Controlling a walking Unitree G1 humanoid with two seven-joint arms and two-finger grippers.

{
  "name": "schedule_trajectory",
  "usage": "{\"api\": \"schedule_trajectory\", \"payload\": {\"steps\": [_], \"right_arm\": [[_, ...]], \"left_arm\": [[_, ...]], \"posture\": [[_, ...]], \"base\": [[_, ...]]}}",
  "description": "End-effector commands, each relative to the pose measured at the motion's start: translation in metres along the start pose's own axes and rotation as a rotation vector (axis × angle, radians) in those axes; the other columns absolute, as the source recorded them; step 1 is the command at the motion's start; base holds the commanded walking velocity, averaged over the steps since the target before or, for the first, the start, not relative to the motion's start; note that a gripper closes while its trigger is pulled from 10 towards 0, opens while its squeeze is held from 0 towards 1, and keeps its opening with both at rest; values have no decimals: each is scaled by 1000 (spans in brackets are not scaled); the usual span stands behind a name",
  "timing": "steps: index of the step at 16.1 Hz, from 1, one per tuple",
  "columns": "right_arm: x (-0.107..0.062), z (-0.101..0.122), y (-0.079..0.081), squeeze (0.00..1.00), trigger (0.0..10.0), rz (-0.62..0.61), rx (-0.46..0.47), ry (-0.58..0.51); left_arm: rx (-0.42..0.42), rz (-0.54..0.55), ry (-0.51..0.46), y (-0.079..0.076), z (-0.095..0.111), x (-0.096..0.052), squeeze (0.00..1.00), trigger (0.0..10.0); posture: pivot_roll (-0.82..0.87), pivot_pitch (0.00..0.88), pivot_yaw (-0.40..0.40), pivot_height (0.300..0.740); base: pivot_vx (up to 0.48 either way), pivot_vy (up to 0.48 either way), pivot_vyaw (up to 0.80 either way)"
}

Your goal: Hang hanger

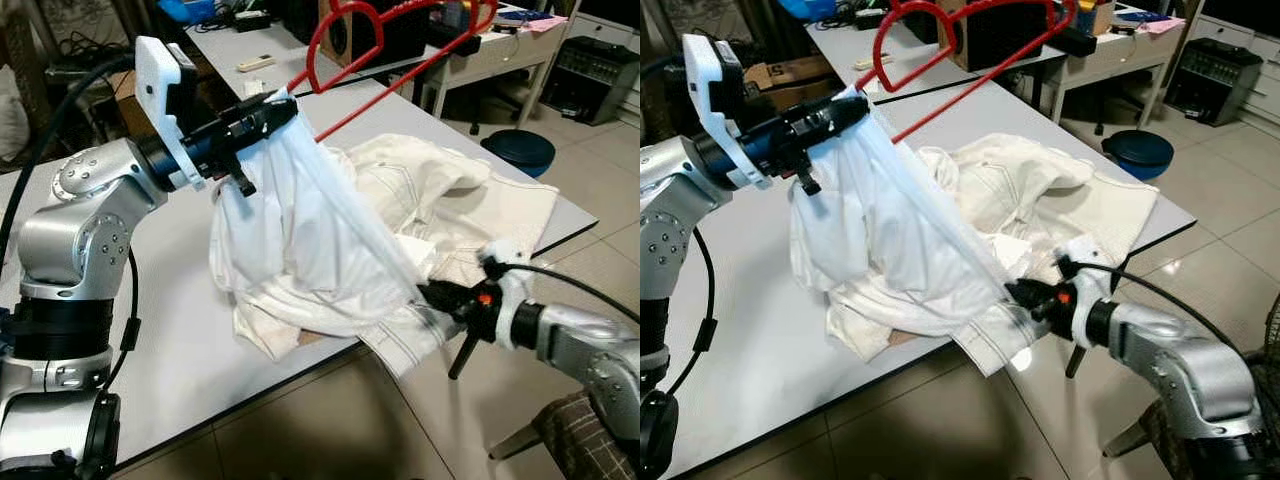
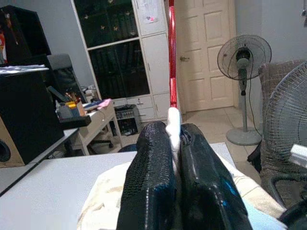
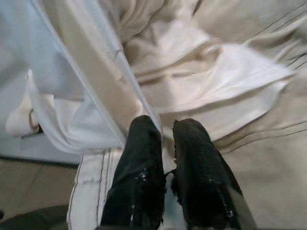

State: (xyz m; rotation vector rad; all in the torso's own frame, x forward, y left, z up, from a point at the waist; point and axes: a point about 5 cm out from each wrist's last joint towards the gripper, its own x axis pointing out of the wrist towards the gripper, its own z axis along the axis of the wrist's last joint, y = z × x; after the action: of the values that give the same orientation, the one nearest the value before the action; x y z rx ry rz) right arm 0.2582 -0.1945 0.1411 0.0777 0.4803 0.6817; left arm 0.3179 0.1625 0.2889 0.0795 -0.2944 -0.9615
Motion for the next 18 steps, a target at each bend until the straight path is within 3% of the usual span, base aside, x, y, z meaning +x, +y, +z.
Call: {"api": "schedule_trajectory", "payload": {"steps": [1,5,9,10,11,12,13,14,15,16,18], "right_arm": [[-6,5,-9,0,0,-54,18,-39],[-19,25,-31,0,0,-167,68,-188],[-45,78,-62,0,0,-310,185,-571],[-54,105,-68,0,0,-356,105,-673],[-58,118,-68,0,0,-373,52,-712],[-76,158,-60,0,0,-356,-16,-914],[-88,182,-51,0,0,-299,-36,-1033],[-89,192,-45,0,0,-285,-168,-961],[-74,169,-58,0,0,-350,-210,-761],[-66,152,-70,0,0,-412,-184,-661],[-60,129,-83,0,0,-473,-158,-575]], "left_arm": [[38,22,-30,4,12,-4,0,0],[39,34,-30,6,11,-6,0,0],[46,62,-33,9,10,-7,0,0],[55,82,-44,11,11,-5,0,0],[59,91,-50,13,12,-4,0,0],[70,115,-72,15,15,-4,0,0],[68,129,-93,17,18,-4,0,0],[64,130,-111,17,20,-7,0,0],[56,108,-100,14,18,-9,0,0],[55,100,-95,13,16,-11,0,0],[58,110,-104,15,16,-13,0,0]], "posture": [[-118,0,72,740],[-122,0,70,740],[-122,0,68,740],[-126,0,72,740],[-126,0,72,740],[-126,0,72,740],[-124,0,67,740],[-122,0,63,740],[-120,0,61,740],[-118,0,60,740],[-118,0,60,740]], "base": [[0,0,0],[0,0,0],[0,0,0],[0,0,0],[0,0,0],[0,0,0],[0,0,0],[0,0,0],[0,0,0],[0,0,0],[0,0,0]]}}
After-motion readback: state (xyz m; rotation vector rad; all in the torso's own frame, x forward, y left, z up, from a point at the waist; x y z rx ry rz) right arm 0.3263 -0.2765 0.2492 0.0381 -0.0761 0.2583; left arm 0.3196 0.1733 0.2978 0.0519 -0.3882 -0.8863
